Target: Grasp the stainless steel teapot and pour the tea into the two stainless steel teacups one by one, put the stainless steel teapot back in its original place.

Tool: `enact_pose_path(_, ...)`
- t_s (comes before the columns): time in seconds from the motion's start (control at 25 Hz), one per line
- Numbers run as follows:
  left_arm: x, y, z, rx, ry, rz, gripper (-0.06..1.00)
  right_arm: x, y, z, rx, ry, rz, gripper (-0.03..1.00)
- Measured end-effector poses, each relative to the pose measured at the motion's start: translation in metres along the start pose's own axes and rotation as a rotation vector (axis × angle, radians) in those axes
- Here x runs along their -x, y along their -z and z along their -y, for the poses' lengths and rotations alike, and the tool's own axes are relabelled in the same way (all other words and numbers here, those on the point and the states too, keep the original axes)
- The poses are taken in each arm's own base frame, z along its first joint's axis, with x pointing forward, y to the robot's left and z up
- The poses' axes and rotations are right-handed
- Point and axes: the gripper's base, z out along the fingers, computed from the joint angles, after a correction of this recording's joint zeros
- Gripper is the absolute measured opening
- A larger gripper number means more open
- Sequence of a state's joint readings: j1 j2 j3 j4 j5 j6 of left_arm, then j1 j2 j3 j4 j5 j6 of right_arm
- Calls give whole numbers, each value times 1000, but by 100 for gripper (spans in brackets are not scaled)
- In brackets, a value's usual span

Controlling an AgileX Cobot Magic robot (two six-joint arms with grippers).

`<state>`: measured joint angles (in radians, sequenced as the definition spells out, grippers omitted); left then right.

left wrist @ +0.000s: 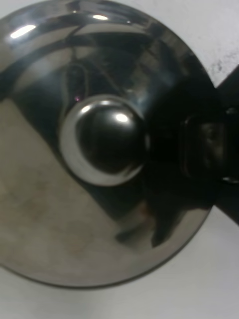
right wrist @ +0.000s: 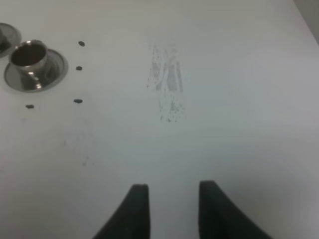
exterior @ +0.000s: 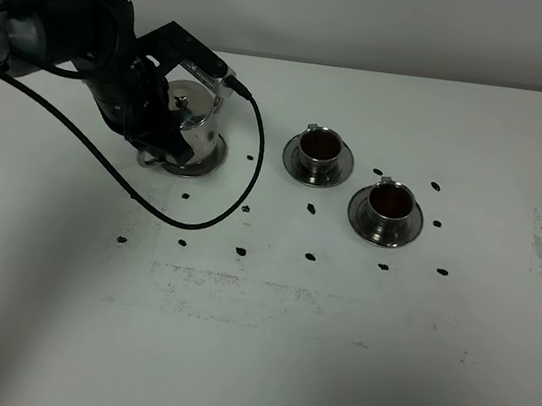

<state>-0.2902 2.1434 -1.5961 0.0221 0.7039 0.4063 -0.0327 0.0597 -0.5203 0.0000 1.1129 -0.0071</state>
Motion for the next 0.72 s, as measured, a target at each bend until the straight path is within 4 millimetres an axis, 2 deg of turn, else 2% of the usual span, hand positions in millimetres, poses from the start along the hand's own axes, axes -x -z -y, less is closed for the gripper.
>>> enact_pose_path(0.72,0,0,3,4,-15,-11,17,0,0,0,0,0,0,24)
